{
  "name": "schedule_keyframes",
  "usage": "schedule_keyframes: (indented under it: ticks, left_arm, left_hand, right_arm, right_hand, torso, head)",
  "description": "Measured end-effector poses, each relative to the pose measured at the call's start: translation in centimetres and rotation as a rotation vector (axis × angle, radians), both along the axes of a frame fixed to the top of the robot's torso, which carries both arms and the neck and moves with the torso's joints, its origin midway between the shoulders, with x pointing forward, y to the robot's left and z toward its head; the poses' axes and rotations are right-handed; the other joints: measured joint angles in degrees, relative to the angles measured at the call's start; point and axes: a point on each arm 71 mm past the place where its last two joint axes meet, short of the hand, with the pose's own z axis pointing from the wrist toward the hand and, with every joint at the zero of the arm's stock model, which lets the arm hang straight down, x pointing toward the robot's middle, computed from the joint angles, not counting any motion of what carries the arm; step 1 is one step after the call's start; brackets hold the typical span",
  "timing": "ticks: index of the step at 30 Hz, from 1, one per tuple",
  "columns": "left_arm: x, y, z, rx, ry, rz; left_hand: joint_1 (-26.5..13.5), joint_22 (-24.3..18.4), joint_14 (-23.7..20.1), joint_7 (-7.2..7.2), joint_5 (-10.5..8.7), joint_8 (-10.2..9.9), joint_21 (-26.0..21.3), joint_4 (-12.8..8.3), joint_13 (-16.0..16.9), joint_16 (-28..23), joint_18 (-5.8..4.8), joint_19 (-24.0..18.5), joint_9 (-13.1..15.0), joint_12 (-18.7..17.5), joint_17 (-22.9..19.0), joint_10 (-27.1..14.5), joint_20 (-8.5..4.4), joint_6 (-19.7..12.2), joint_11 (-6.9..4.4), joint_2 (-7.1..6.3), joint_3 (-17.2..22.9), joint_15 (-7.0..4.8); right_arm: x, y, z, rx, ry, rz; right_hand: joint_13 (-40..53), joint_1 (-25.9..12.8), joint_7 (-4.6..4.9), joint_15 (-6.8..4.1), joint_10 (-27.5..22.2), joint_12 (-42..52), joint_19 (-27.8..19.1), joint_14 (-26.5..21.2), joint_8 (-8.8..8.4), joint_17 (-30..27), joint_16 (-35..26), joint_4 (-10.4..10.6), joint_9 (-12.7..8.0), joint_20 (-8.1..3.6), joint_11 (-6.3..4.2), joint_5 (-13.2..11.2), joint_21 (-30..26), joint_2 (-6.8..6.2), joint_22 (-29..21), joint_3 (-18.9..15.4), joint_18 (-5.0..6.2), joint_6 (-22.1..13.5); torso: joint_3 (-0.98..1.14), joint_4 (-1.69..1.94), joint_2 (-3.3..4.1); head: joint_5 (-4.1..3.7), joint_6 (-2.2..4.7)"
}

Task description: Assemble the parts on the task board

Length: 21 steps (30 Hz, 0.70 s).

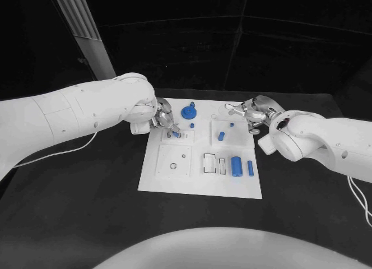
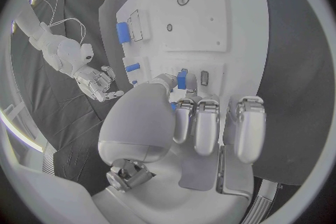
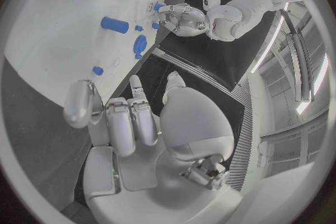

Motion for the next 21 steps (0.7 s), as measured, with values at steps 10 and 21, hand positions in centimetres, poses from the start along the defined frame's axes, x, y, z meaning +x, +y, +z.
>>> schedule_keyframes:
  ticks: [10, 21]
  left_arm:
    - [0.12, 0.12, -0.2, 0.005, -0.007, 0.008]
    - [0.2, 0.04, -0.46, 0.005, -0.006, 0.009]
  left_hand:
    - [0.25, 0.0, 0.0, 0.12, -0.38, -0.04, 0.0, 0.39, 0.0, 0.0, 0.0, 0.0, 0.27, 0.0, 0.0, 0.0, 0.0, -0.12, 0.0, 0.12, 0.4, 0.0]
    - [0.26, 0.0, 0.0, 0.29, -2.9, -0.2, 0.0, 0.95, 0.0, 0.0, 0.0, 0.0, 0.85, 0.0, 0.0, -0.01, 0.0, -0.53, 0.42, 0.14, 1.29, 0.0]
  right_arm:
    - [-0.01, 0.01, 0.0, 0.0, 0.0, 0.0]
    - [-0.07, 0.03, 0.02, 0.001, 0.0, 0.002]
  right_hand:
    - [0.0, 0.0, 0.0, 0.0, 0.0, 0.0, 0.0, 0.0, 0.0, 0.0, 0.0, 0.0, 0.0, 0.0, 0.0, 0.0, 0.0, 0.0, 0.0, 0.0, 0.0, 0.0]
    - [0.0, 0.22, 0.0, 0.0, 0.0, 0.0, 0.0, 0.0, 0.0, 0.0, 0.0, 0.0, 0.0, 0.0, 0.0, 0.0, 0.0, 0.22, 0.0, 0.0, 0.0, 0.0]
  torso:
    - [0.02, 0.0, -0.02]
    - [0.02, -0.04, -0.02]
  head:
    - [-0.01, -0.09]
    - [-0.21, -0.24]
